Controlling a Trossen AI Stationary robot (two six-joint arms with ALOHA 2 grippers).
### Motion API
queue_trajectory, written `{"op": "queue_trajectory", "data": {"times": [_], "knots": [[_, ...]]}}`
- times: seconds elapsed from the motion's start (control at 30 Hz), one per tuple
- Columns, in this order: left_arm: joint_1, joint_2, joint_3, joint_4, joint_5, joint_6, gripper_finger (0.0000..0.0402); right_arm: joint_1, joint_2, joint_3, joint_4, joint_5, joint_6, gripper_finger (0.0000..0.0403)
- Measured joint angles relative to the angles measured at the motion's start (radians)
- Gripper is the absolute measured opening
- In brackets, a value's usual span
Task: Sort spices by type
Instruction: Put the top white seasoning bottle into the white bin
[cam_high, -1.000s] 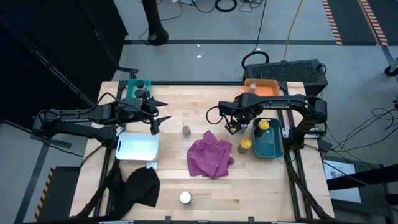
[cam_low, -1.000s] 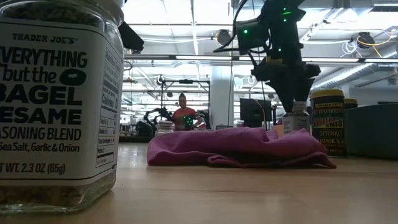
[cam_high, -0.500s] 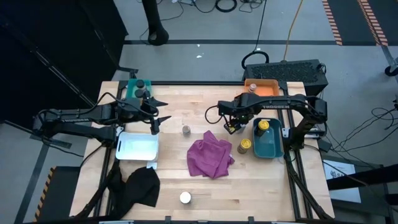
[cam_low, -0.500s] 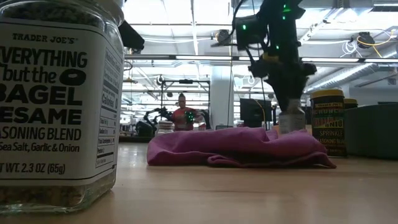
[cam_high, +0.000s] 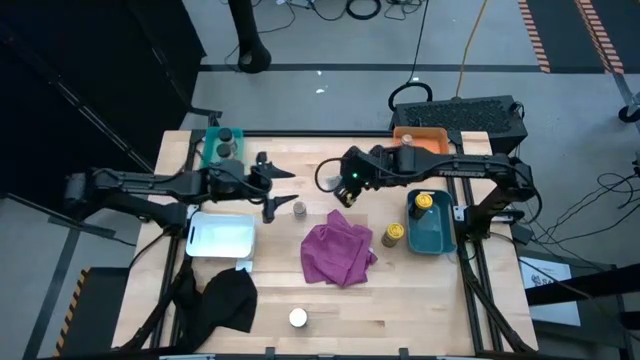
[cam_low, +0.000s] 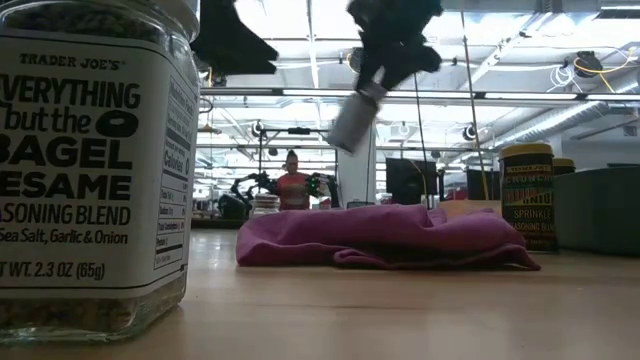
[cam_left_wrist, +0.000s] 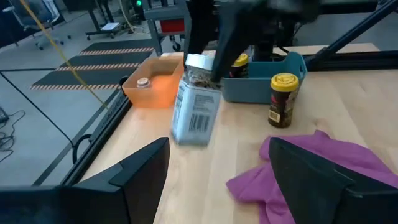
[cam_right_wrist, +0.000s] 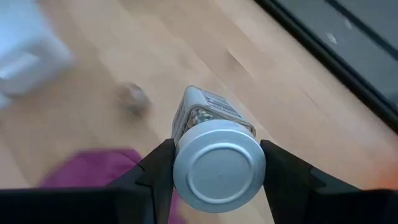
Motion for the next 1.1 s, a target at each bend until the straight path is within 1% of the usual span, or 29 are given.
{"op": "queue_trajectory", "data": {"times": [0.17, 0.3, 0.37, 0.5, 0.6, 0.67, 0.77, 0.9, 1.1], "knots": [[-0.001, 0.102, 0.0, 0.114, 0.0, 0.05, 0.0281, 0.031, 0.0, 0.0, 0.165, 0.001, -0.054, 0.0173], [-0.006, 0.171, 0.0, 0.171, -0.018, 0.084, 0.0281, 0.03, 0.0, 0.001, 0.224, 0.003, -0.081, 0.0173], [-0.005, 0.196, 0.0, 0.205, -0.056, 0.099, 0.0281, 0.03, 0.0, 0.001, 0.23, 0.002, -0.088, 0.0173], [-0.004, 0.232, 0.0, 0.264, -0.189, 0.131, 0.0281, 0.03, 0.0, 0.001, 0.229, 0.001, -0.095, 0.0173], [-0.004, 0.251, 0.0, 0.284, -0.227, 0.16, 0.0281, 0.03, 0.0, 0.001, 0.229, 0.002, -0.096, 0.0173], [-0.005, 0.262, 0.0, 0.29, -0.225, 0.18, 0.0281, 0.029, 0.0, 0.001, 0.229, 0.0, -0.103, 0.0173], [-0.004, 0.284, 0.0, 0.293, -0.184, 0.187, 0.0281, 0.029, 0.0, 0.001, 0.236, -0.001, -0.106, 0.0173], [-0.004, 0.316, 0.0, 0.294, -0.177, 0.188, 0.0281, 0.03, 0.001, 0.002, 0.253, -0.005, -0.107, 0.0173], [-0.004, 0.345, 0.0, 0.356, -0.161, 0.182, 0.0281, 0.03, 0.001, 0.002, 0.254, -0.005, -0.106, 0.0173]]}}
